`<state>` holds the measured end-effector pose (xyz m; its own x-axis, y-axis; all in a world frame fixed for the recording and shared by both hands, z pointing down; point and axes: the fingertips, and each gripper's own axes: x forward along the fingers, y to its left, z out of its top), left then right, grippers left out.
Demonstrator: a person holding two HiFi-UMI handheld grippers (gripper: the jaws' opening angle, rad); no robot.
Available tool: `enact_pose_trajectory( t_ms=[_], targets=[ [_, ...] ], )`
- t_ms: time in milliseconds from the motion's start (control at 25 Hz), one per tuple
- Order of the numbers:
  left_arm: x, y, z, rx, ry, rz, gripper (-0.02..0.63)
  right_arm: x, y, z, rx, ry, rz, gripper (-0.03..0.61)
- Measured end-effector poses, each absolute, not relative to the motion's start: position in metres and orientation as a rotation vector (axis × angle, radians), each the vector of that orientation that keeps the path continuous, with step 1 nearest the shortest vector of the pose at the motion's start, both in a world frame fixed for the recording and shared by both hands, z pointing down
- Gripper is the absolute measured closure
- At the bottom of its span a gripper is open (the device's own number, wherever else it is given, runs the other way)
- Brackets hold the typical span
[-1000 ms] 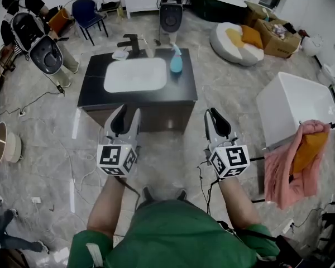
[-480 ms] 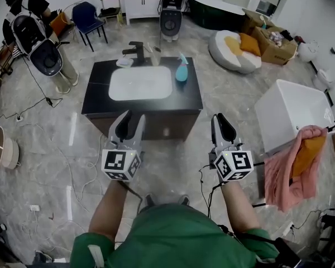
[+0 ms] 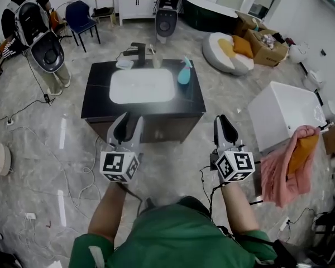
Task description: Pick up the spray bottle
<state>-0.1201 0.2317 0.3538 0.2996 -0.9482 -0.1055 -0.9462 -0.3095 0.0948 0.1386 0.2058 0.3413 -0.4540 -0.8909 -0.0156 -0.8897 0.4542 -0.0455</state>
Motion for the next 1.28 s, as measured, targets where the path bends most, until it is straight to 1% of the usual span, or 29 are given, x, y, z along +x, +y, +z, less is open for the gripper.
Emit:
enact_pose_trajectory(
  t_ms=[320, 680, 1040, 1280],
  targets=[
    [-0.136, 0.218, 0.373, 2.496, -1.799, -0.207, 0.465, 0.109, 0.192, 0.358, -1.613, 2.672, -0.116, 0.525],
    [-0.134, 0.148, 0.385, 2.442, -1.873, -0.102, 0.465, 0.098, 0.102, 0.392, -1.473, 2.704, -0.268, 0.525],
    [-0.085, 0.059, 0.382, 2.448, -1.893, -0.001, 0.465, 0.126, -0.003, 0.401, -1.412, 2.729, -0.288, 0.525],
    [-0.067, 0.017, 0.382, 2.429, -1.914, 0.036, 0.465, 0.150, -0.052, 0.407, -1.407, 2.720, -0.332, 0.525]
  ],
)
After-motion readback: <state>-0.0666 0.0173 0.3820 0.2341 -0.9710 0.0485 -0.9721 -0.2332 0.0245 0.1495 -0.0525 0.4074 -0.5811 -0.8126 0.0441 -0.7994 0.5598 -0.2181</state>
